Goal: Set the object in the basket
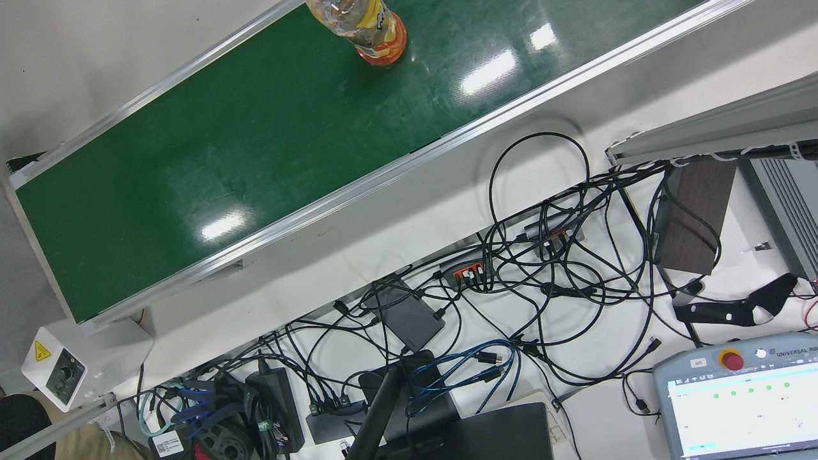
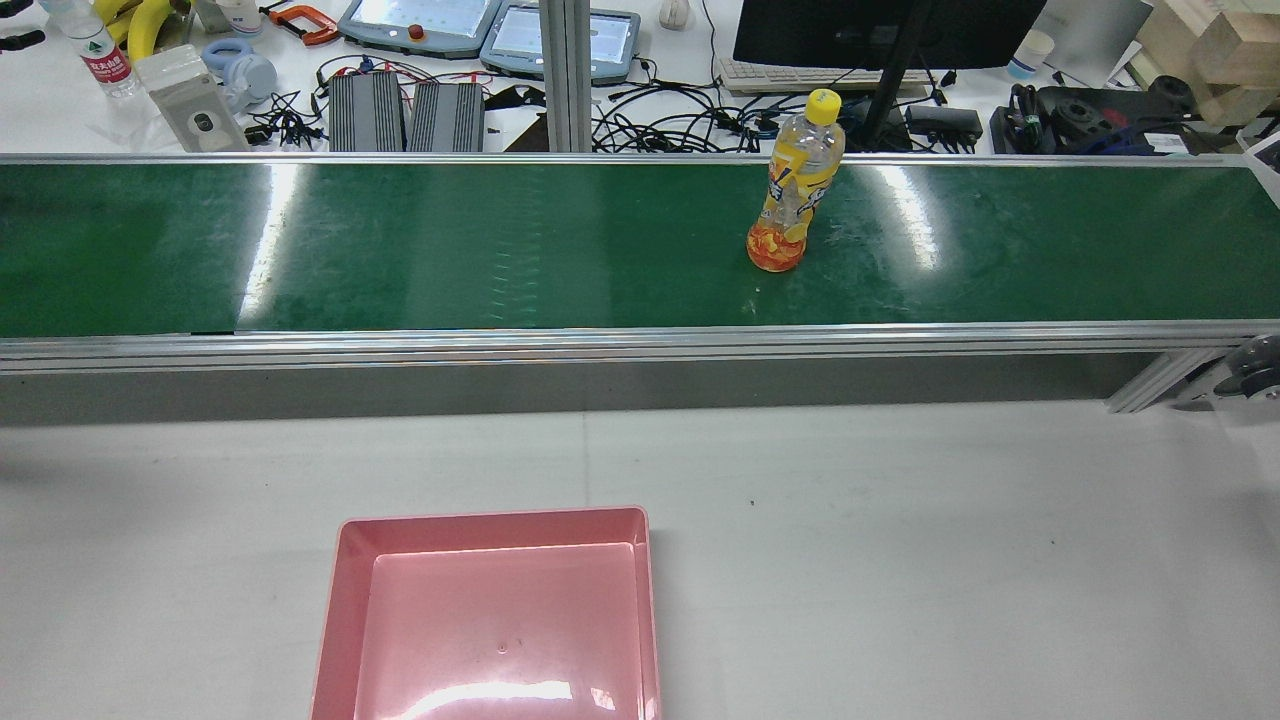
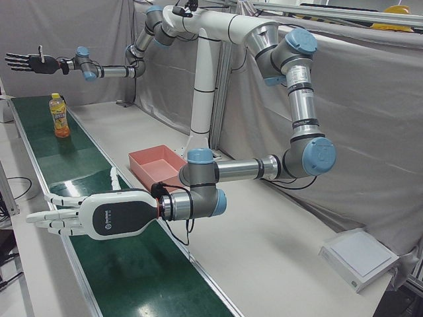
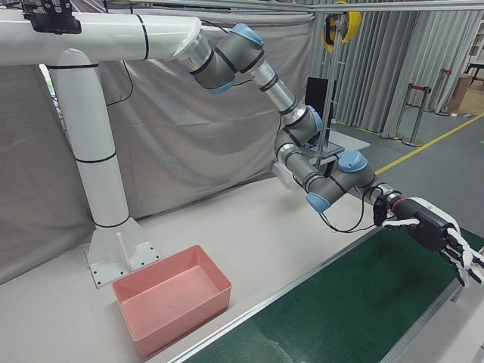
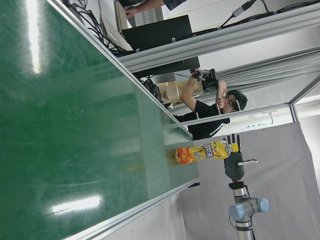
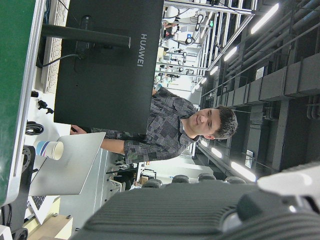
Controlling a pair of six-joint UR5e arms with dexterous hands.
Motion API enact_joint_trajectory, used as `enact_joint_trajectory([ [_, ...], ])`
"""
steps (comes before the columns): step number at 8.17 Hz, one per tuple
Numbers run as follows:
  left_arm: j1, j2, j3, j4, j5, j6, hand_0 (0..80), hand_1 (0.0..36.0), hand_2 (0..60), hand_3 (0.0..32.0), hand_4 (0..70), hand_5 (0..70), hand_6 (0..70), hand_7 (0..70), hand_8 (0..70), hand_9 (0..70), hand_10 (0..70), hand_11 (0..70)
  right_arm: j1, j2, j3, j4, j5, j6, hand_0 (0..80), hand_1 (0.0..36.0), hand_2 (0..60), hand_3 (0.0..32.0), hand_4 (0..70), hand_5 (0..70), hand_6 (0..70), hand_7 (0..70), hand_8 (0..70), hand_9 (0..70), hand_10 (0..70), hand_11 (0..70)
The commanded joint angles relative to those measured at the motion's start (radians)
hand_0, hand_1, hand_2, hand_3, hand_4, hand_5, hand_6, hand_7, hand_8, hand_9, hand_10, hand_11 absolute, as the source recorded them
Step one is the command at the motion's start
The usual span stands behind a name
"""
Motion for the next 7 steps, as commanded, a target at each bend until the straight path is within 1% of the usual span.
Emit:
enact_joint_trajectory([
  [1,0.0,-0.001,0.002,0.0,0.0,0.0,48.0,8.9,0.0,0.0,18.5,22.7,0.3,0.4,7.1,12.3,10.9,16.8,0.0,0.001,0.0,0.0,0.0,0.0,0.0,0.0,0.0,0.0,0.0,0.0,0.0,0.0,0.0,0.0,0.0,0.0],
  [4,0.0,-0.001,0.002,0.0,0.0,0.002,47.9,9.0,0.0,0.0,18.1,22.5,0.2,0.3,6.7,11.6,10.8,16.8,0.0,0.001,0.0,0.0,0.0,0.0,0.0,0.0,0.0,0.0,0.0,0.0,0.0,0.0,0.0,0.0,0.0,0.0],
  [5,0.002,-0.001,0.002,0.0,0.0,0.003,47.8,8.8,0.0,0.0,18.5,22.8,0.9,0.6,7.3,12.5,11.2,17.3,0.0,0.001,0.0,0.0,0.0,0.0,0.0,0.0,0.0,0.0,0.0,0.0,0.0,0.0,0.0,0.0,0.0,0.0],
  [7,0.03,-0.004,0.014,0.0,0.0,0.005,47.6,8.8,0.0,0.0,17.9,22.4,0.8,0.3,6.8,11.8,11.4,17.5,0.0,0.001,0.0,0.0,0.0,0.0,0.0,0.0,0.0,0.0,0.0,0.0,0.0,0.0,0.0,0.0,0.0,0.0],
])
